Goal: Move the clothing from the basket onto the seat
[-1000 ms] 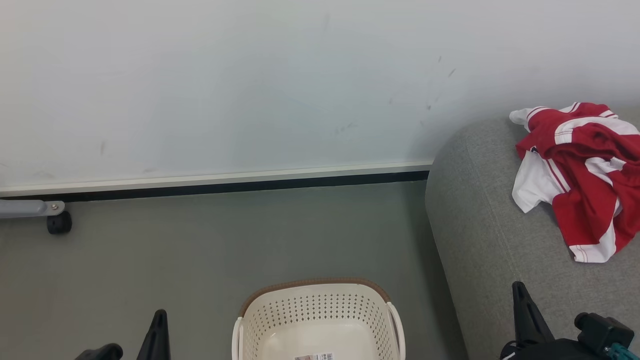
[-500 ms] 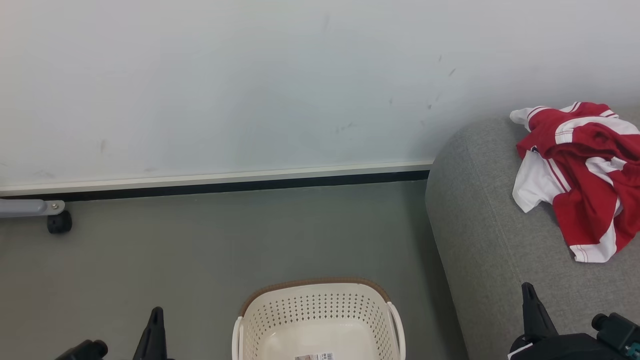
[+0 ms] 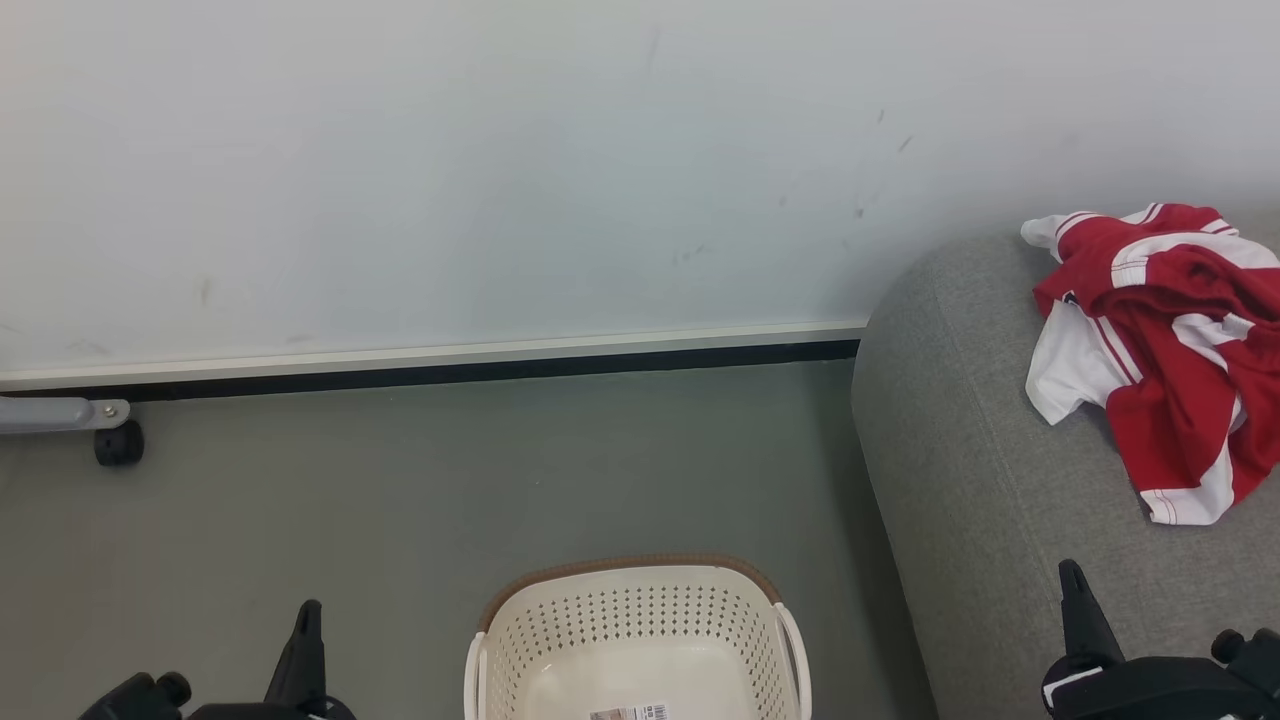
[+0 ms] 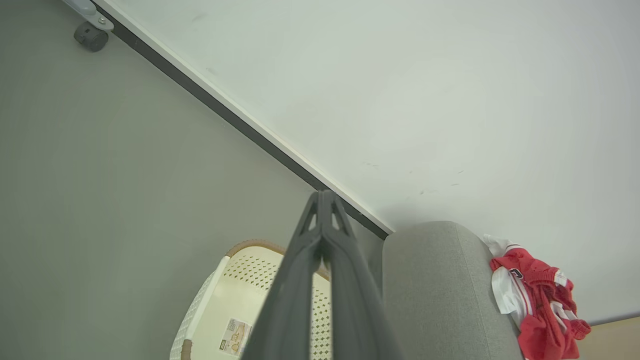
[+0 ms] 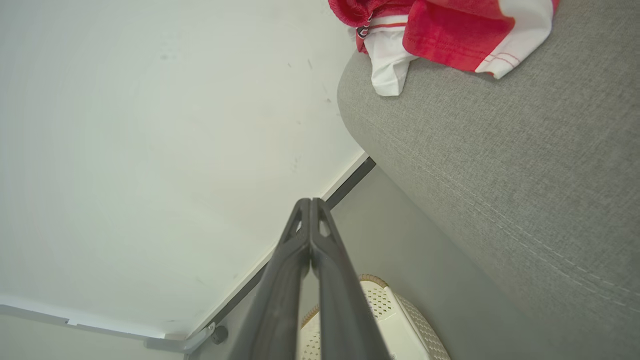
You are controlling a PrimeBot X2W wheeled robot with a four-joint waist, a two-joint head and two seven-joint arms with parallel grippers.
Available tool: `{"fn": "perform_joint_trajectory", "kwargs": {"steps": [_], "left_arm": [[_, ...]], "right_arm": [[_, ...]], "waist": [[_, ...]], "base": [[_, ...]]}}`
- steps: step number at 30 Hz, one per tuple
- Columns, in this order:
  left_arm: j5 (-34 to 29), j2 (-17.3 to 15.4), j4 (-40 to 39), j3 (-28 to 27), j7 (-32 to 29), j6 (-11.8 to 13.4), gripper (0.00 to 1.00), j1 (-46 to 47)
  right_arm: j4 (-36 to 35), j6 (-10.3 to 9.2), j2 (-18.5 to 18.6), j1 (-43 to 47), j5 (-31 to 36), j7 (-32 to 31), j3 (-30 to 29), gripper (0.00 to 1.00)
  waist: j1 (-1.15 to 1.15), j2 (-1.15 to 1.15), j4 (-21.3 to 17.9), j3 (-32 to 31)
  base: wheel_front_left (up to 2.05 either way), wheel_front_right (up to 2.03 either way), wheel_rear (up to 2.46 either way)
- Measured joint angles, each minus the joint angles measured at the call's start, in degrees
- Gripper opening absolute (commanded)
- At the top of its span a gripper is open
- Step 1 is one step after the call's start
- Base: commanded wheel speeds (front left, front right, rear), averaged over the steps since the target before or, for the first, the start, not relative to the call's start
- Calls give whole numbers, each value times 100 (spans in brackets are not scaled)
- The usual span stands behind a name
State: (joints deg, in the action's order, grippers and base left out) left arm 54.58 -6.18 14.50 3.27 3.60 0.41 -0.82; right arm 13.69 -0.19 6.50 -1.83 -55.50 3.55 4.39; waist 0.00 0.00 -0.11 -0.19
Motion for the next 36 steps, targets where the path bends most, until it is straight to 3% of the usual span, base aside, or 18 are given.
{"fn": "perform_joint_trajectory", "kwargs": {"steps": [36], "left_arm": [[2621, 267, 178, -612, -708, -522, 0, 372]], "right_arm": [[241, 482, -278, -230, -2562, -710, -859, 0]], "waist": [[0, 0, 8, 21]], "base": [[0, 0, 0]]}}
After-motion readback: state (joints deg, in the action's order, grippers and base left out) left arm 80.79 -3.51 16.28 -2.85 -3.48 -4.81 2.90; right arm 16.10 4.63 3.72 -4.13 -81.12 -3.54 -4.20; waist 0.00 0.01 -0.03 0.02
